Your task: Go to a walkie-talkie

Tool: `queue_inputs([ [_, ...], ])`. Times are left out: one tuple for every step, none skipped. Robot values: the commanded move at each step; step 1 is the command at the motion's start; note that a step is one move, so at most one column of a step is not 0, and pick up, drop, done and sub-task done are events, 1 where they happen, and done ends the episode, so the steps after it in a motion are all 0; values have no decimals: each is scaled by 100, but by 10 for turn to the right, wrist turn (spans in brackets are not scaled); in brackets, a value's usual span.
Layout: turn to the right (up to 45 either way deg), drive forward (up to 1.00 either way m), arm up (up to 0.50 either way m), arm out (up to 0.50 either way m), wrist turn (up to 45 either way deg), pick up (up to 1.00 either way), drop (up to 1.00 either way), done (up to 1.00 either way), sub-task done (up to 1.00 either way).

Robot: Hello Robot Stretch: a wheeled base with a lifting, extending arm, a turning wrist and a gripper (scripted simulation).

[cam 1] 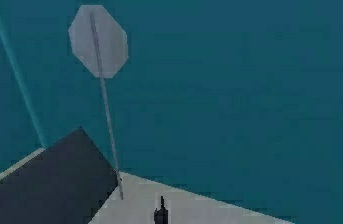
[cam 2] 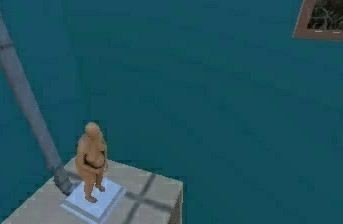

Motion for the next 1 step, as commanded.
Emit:
queue_inputs([
  [0,0,0,0,0,0,0,100,0],
])
